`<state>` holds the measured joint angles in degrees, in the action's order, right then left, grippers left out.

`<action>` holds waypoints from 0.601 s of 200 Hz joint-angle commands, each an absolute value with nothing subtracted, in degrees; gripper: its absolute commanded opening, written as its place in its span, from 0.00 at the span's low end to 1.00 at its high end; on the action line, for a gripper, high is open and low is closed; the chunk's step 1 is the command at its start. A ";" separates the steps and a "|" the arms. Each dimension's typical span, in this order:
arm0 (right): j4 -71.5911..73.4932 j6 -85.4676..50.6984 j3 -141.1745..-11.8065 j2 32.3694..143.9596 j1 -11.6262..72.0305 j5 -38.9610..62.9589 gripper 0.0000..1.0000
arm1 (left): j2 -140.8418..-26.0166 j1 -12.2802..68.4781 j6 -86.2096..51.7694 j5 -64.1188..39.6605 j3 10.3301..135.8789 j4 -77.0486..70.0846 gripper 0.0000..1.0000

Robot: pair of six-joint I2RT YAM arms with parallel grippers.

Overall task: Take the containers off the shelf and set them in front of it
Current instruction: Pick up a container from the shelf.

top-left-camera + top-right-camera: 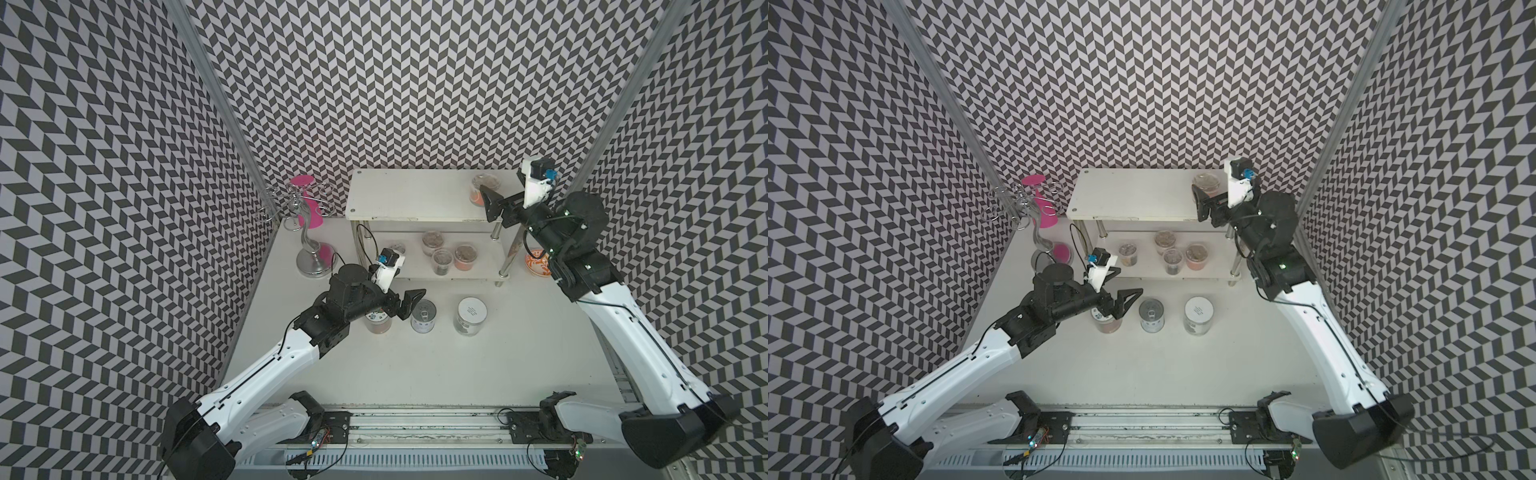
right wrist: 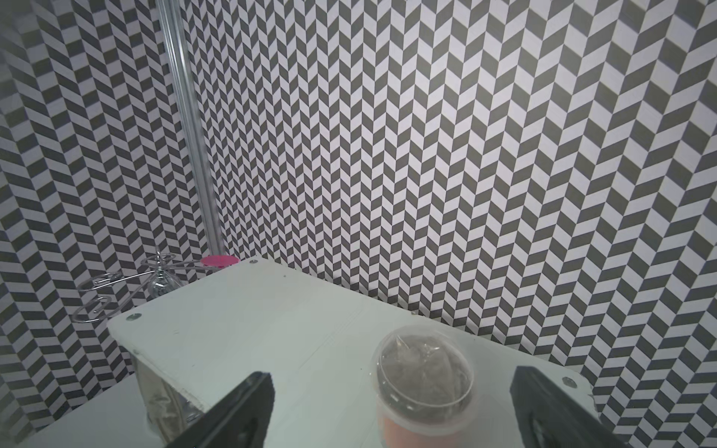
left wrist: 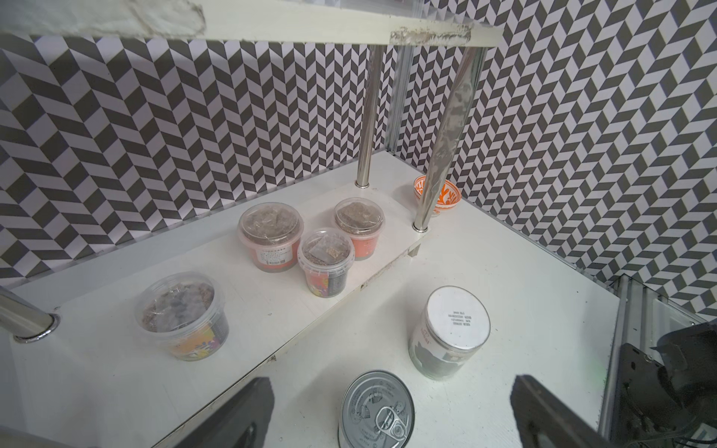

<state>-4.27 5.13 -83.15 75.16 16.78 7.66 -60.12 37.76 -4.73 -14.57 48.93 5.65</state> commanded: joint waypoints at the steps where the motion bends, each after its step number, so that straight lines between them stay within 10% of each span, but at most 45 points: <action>1: -7.86 4.64 -87.43 79.40 14.48 12.90 1.00 | -60.62 37.35 -4.22 -14.22 51.37 4.66 1.00; 120: -11.05 5.19 -94.12 89.11 12.47 14.85 1.00 | -62.92 36.85 -3.78 -15.09 52.36 4.37 1.00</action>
